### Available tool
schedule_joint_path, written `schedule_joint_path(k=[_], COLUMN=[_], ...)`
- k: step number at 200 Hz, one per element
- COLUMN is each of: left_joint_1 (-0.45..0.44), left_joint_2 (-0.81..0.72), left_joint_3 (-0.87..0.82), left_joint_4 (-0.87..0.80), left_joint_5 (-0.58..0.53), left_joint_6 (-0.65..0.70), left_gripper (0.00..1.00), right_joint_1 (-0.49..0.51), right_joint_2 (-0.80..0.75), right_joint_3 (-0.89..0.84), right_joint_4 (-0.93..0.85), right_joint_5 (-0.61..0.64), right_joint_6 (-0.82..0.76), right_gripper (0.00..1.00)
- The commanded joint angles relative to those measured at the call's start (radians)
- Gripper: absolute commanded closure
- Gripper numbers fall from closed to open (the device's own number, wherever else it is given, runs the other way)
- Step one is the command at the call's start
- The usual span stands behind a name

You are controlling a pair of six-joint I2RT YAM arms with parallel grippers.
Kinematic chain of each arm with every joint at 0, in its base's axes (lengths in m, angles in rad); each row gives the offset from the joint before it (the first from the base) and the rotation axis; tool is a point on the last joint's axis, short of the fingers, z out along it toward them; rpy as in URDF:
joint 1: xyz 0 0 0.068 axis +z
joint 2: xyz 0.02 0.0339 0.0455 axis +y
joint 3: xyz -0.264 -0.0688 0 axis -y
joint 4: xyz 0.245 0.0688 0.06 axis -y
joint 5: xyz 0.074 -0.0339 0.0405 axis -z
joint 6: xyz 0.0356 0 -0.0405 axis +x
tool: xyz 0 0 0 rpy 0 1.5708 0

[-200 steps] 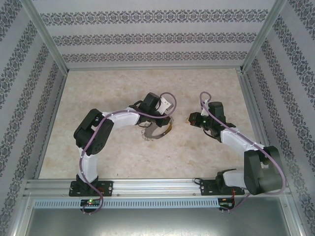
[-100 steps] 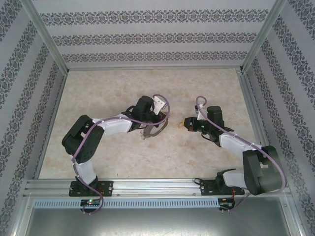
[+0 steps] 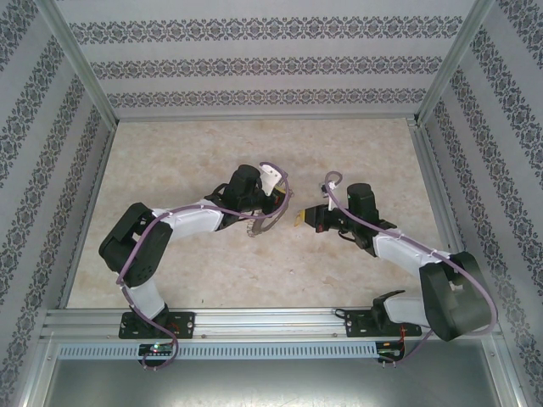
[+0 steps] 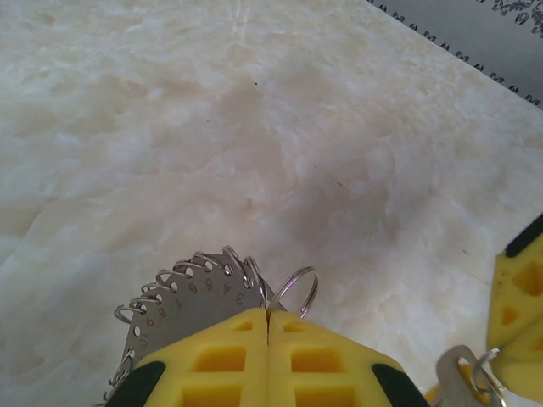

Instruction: Put the keys on the keyring

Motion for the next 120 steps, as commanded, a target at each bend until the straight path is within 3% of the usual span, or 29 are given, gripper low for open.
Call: schedule_joint_path(k=[1,120], left_joint_1=[-0.008,-0.008], left_joint_2=[-0.021,-0.022], left_joint_3=[-0.001,0.005], left_joint_4=[0.064,0.051], left_joint_5=[0.024,0.052], left_joint_6=[0.002,-0.009], left_gripper=[1.00,1.00], right_joint_1=[0.003,0.010], right_joint_2=[0.020,0.163], right_joint_3=[0.037,0.166], right_joint_4=[0.057,0.115], right_joint_5=[0.004,0.041], right_joint_6=[-0.036,-0.030], right_gripper=[1.00,1.00])
